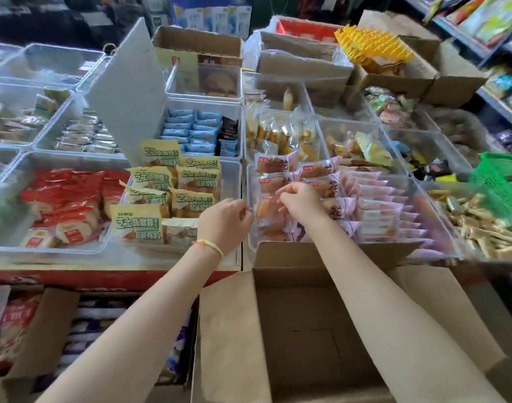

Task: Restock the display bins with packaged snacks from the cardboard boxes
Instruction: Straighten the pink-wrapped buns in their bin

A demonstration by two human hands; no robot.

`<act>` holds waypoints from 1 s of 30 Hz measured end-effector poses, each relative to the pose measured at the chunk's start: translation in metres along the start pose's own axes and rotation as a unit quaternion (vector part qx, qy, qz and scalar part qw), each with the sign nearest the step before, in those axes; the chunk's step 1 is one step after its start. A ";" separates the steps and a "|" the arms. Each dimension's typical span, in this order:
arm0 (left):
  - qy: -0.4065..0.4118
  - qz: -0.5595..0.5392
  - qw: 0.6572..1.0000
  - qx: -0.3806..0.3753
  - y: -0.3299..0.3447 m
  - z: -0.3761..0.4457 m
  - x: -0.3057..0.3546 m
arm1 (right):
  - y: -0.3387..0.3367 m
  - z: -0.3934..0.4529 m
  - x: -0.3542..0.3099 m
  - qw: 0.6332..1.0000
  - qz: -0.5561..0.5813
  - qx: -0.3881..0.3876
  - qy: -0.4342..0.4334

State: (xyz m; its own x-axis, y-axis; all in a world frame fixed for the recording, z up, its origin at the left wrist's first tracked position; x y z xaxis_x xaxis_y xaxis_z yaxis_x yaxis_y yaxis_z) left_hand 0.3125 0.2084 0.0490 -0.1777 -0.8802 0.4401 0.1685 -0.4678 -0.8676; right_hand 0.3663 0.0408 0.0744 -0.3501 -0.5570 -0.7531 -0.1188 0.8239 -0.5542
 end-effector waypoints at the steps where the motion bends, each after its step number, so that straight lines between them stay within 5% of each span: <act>1: 0.005 0.003 1.000 -0.022 0.009 0.009 0.005 | -0.013 0.007 0.007 1.000 -0.020 0.003 -0.001; 11: -0.075 -0.002 0.985 -0.154 0.086 0.055 0.001 | -0.031 0.079 0.044 0.966 -0.233 -0.068 -0.089; 20: -0.022 0.100 0.974 -0.203 0.120 0.083 -0.009 | 0.013 0.117 0.038 0.803 -0.553 -0.063 -0.213; 23: -0.044 0.059 0.982 -0.173 0.122 0.088 -0.011 | 0.021 0.120 0.035 0.780 -0.586 -0.062 -0.210; 27: -0.156 -0.181 0.968 -0.072 0.116 0.089 -0.022 | 0.013 0.128 0.032 0.804 -0.550 -0.066 -0.216; 30: -0.196 -0.161 0.966 -0.051 0.117 0.083 -0.031 | 0.010 0.130 0.032 0.799 -0.554 -0.054 -0.229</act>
State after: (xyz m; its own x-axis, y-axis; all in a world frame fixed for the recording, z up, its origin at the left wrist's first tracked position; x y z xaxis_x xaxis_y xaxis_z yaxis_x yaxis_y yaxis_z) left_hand 0.4180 0.1748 -0.0469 0.1784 -0.6630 0.7270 0.0650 -0.7293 -0.6811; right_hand 0.4745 0.0176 -0.0016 0.3989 -0.9100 0.1135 -0.2077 -0.2102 -0.9554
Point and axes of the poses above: each hand's wrist, its own z-axis towards the middle knuckle, its own y-axis out of the palm, x = y × z, the point moved 3 cm from there along z, towards the middle knuckle, and after that the axes turned 7 degrees about y, right-handed, at the moved point
